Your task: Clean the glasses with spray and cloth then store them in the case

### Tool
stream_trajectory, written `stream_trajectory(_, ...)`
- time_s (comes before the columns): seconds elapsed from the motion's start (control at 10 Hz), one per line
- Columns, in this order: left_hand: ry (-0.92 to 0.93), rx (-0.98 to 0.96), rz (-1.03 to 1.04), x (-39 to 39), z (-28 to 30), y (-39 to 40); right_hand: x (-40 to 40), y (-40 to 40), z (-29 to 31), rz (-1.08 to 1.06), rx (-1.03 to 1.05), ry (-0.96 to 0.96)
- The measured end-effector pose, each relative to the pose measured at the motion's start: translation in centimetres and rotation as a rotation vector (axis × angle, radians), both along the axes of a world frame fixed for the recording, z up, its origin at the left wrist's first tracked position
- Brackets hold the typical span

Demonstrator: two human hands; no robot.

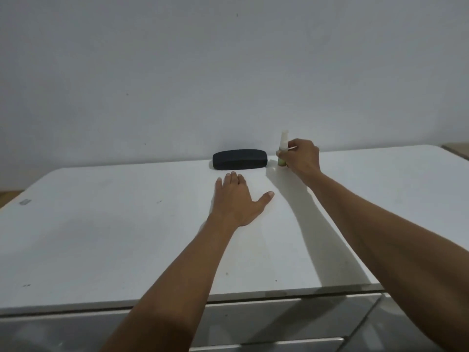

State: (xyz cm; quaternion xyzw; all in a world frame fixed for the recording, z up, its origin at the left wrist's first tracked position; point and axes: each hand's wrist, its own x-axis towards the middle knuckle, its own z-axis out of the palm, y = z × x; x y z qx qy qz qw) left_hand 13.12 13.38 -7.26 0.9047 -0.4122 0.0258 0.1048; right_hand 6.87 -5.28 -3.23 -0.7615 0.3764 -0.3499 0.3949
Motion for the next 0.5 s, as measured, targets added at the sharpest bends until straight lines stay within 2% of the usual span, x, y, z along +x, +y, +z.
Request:
stream_trajectory(0.3, 0.017, -0.024, 0.002, 0.3, -0.2, -0.2, 3.5, -1.2, -0.6, -0.008, 0.042, -0.027)
stream_trajectory(0.5, 0.019, -0.037, 0.015, 0.3, -0.2, -0.4, 3.0, -1.2, 0.4, -0.012, 0.101, 0.084)
